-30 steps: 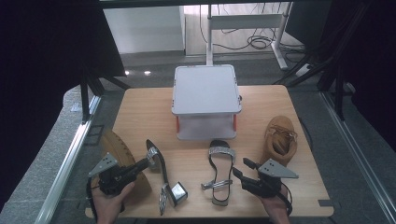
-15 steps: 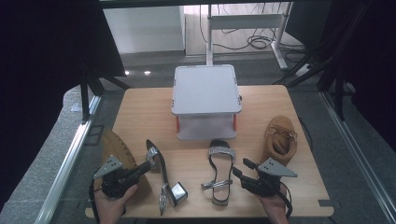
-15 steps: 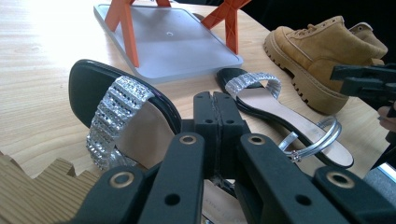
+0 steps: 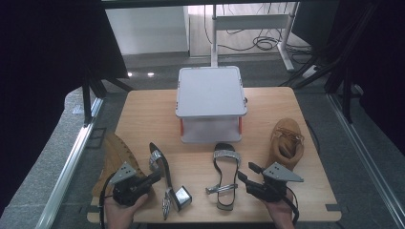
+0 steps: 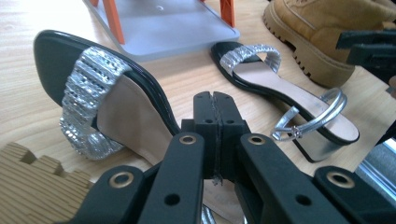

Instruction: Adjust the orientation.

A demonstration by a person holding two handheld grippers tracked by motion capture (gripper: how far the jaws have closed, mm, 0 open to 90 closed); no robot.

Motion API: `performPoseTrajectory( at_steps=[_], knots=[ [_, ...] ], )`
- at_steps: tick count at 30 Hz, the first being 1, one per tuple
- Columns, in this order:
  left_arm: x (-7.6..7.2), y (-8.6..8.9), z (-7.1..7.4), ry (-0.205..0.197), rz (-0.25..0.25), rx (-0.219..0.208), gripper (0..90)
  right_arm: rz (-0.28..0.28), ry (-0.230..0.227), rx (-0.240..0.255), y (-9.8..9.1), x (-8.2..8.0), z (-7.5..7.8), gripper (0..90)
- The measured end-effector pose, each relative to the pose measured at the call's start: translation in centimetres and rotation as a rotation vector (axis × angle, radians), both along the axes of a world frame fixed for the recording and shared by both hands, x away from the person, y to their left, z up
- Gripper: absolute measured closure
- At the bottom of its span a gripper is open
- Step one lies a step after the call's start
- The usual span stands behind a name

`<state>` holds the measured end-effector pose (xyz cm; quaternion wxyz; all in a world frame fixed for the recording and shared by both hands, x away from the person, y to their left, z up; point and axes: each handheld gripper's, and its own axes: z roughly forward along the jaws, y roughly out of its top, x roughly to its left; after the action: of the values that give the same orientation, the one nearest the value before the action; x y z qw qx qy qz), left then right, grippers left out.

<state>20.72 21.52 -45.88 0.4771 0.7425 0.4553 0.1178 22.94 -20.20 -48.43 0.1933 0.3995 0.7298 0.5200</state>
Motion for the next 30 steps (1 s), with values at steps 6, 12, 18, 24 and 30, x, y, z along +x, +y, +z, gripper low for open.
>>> performPoseTrajectory(
  at_steps=[6,12,18,24,30],
  knots=[
    [-0.1,-0.5,-0.5,0.015,-0.009,0.017,89.8,0.004,0.004,-0.013,0.2,0.0,-0.2,43.3],
    [0.3,-1.3,-1.3,0.041,-0.017,0.041,89.8,0.003,0.008,-0.026,0.3,0.1,-0.4,42.9],
    [0.5,-2.2,-2.2,0.062,-0.018,0.090,89.7,0.007,0.009,-0.044,0.6,0.1,-0.7,41.7],
    [0.6,-2.4,-2.9,0.077,0.009,0.128,89.5,0.009,0.018,-0.065,0.7,0.2,-1.2,40.9],
    [0.7,-2.5,-3.1,0.084,0.025,0.148,89.5,0.008,0.018,-0.074,0.8,0.2,-1.3,40.6]
  ],
)
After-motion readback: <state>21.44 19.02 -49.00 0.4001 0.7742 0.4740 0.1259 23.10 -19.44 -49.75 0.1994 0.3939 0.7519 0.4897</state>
